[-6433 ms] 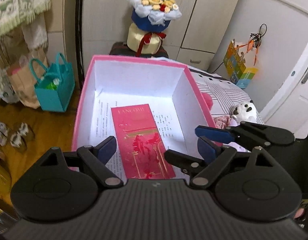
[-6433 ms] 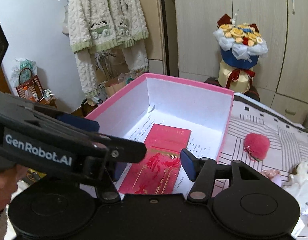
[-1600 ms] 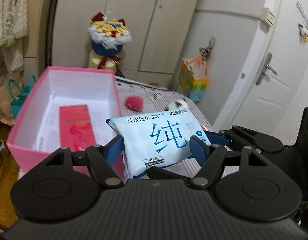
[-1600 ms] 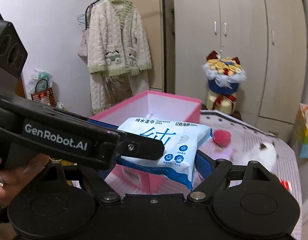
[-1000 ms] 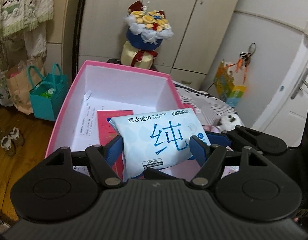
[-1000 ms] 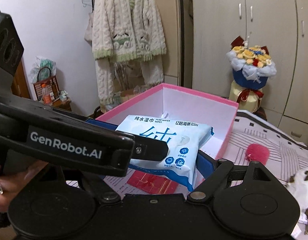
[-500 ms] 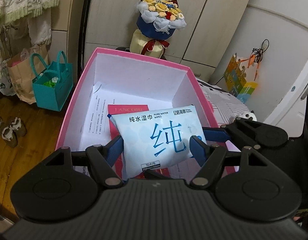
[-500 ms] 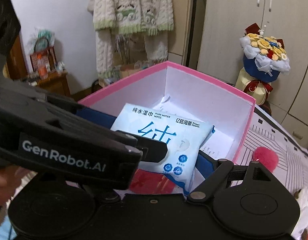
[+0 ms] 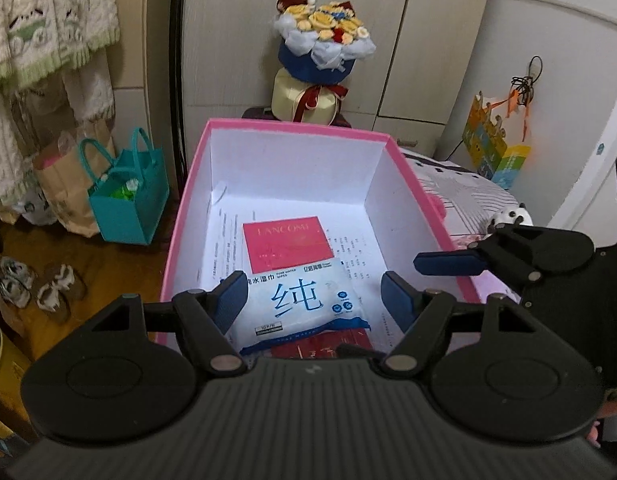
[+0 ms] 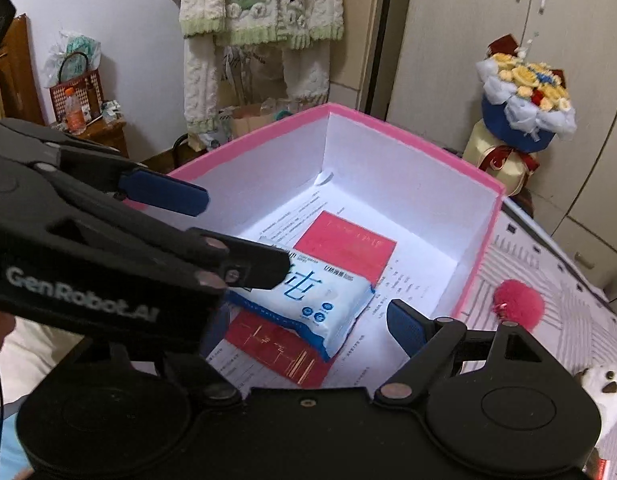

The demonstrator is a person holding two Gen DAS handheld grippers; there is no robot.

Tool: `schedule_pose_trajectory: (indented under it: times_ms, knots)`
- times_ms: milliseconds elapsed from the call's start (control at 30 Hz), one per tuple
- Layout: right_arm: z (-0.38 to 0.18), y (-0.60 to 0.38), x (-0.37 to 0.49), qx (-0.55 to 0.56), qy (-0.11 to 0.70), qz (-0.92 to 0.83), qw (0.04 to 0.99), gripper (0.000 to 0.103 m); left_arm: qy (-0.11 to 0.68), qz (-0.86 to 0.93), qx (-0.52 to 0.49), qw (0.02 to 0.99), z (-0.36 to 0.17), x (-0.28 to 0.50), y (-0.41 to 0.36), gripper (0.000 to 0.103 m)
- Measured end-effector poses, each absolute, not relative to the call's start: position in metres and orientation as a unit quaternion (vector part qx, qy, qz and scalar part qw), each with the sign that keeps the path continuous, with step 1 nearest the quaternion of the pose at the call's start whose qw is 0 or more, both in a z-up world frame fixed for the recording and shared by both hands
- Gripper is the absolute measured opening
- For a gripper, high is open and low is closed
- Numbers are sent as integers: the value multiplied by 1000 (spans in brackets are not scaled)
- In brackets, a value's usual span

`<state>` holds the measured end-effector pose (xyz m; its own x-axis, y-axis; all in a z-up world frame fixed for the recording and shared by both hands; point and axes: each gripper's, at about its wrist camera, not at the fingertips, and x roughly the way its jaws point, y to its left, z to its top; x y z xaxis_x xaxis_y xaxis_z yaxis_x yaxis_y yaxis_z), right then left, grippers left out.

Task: Organize soft objects
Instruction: 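Carry the wet-wipes pack with the left tool into the pink box and release, then move the left tool to the purple plush toy and close on it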

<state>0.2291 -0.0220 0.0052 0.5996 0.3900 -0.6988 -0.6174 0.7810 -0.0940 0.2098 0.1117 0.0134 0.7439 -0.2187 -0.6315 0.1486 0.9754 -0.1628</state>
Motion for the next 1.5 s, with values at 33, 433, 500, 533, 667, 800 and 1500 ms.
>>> schedule_pose_trajectory:
  times_ms: [33,433,500,533,667,800,1500]
  knots:
    - [8,-23,226,-164,340,286,881,89,341,-99,-48,934,18,207,111,73]
    - [50,-70,183,-131,289,285,905,89,294,-132,-19,946,64,150,92,77]
    - [56,-87,173,-121,280,282,910,89,291,-141,-20,946,69,142,88,77]
    - [58,-96,168,-116,275,284,911,89,291,-148,-21,945,72,137,86,77]
    - [68,-142,149,-75,263,287,918,89,294,-169,-18,941,78,124,73,77]
    - [68,-187,134,-51,246,260,932,89,297,-203,-18,933,81,112,57,77]
    - [-12,-283,130,-20,231,231,945,89,343,-270,4,900,17,137,-60,76]
